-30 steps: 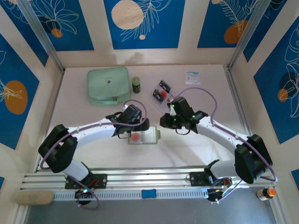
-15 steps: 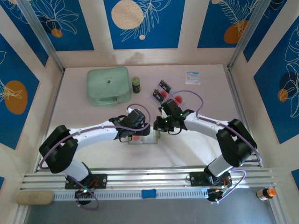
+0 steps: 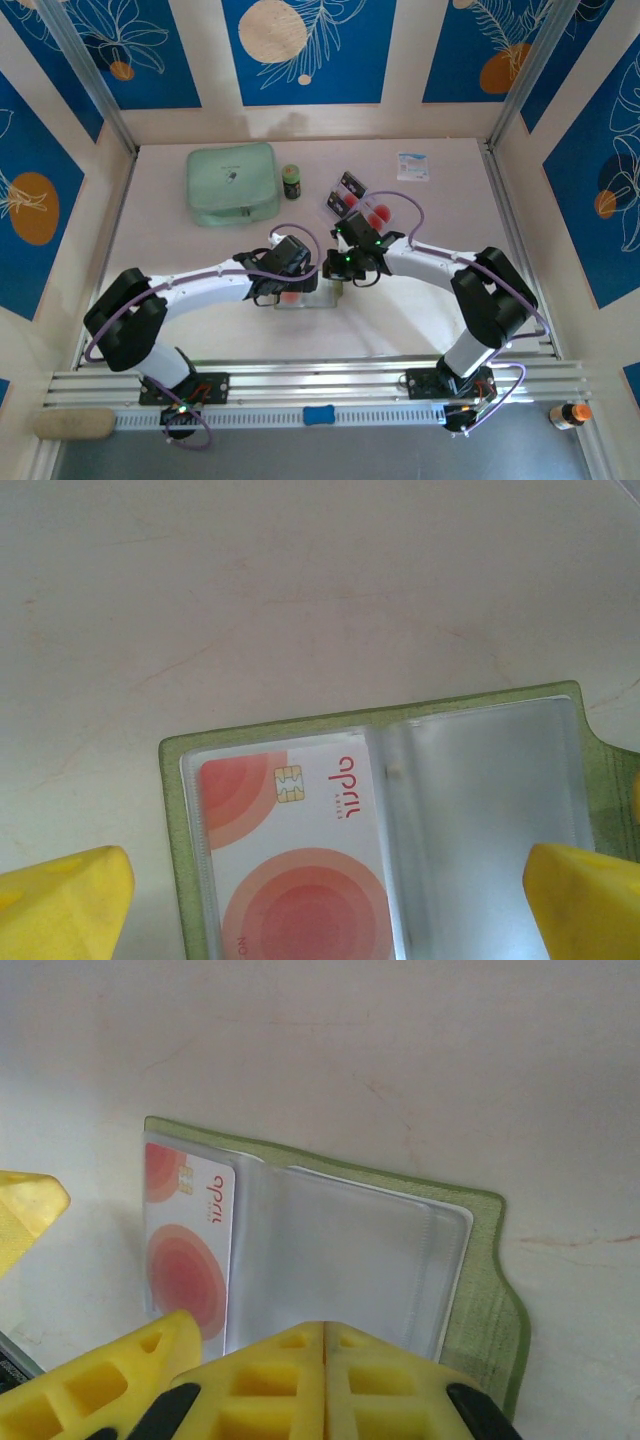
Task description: Put the credit cards into the card holder
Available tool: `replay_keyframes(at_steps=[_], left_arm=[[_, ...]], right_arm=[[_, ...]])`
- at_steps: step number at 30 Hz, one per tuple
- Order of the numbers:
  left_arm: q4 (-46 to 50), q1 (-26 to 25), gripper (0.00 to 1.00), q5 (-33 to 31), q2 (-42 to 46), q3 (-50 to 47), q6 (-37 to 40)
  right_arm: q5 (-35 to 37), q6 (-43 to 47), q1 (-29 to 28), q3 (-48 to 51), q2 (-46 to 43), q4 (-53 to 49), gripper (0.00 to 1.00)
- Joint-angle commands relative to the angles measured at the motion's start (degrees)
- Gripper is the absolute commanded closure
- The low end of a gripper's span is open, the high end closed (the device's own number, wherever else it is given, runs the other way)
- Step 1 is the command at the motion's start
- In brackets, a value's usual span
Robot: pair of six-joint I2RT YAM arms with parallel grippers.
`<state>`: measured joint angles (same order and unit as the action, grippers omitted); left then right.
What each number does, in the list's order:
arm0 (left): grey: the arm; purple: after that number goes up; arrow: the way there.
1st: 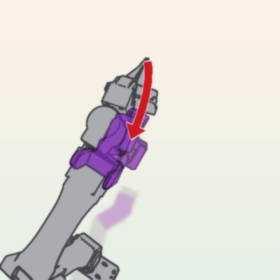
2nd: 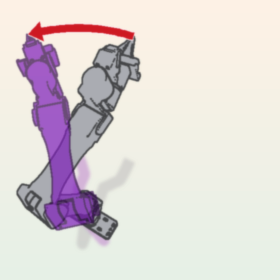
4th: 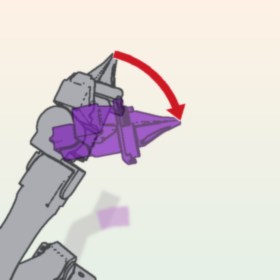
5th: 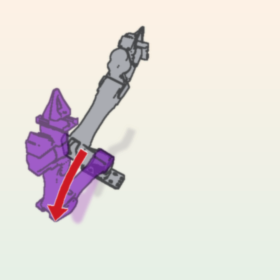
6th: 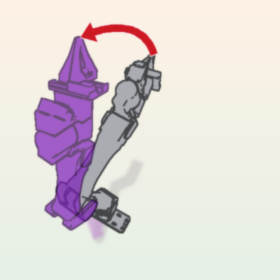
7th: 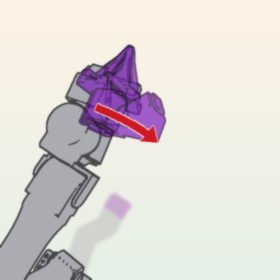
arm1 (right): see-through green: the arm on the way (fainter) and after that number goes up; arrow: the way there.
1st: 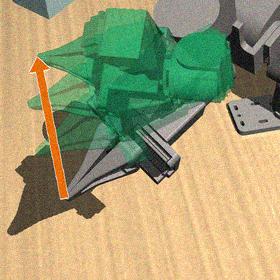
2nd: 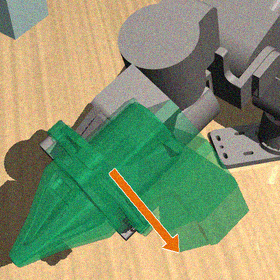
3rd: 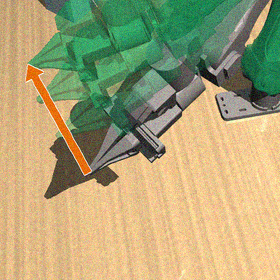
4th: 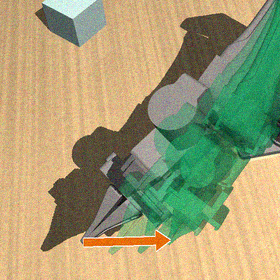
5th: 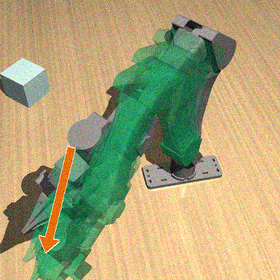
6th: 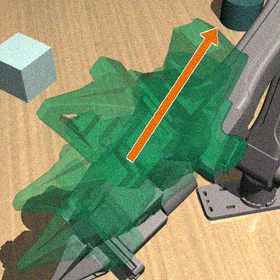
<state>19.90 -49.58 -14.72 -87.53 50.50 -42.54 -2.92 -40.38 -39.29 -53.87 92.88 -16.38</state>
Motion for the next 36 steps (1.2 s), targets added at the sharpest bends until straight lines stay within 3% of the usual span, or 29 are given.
replay_keyframes(at_steps=[1,22,36], left_arm=[[1.60,-0.43,0.00,-1.45,-0.80,-0.76,0.35],[2.32,-0.43,0.00,-1.28,-2.12,0.48,2.10],[1.47,-0.45,0.00,-0.43,-2.38,-0.47,1.50]], right_arm=[[1.37,2.22,-0.52,-1.83,0.57,-3.26,0.95],[2.84,3.88,0.00,-6.35,7.95,-4.79,0.99],[-0.75,2.03,-1.27,-6.99,12.43,-2.87,1.00]])
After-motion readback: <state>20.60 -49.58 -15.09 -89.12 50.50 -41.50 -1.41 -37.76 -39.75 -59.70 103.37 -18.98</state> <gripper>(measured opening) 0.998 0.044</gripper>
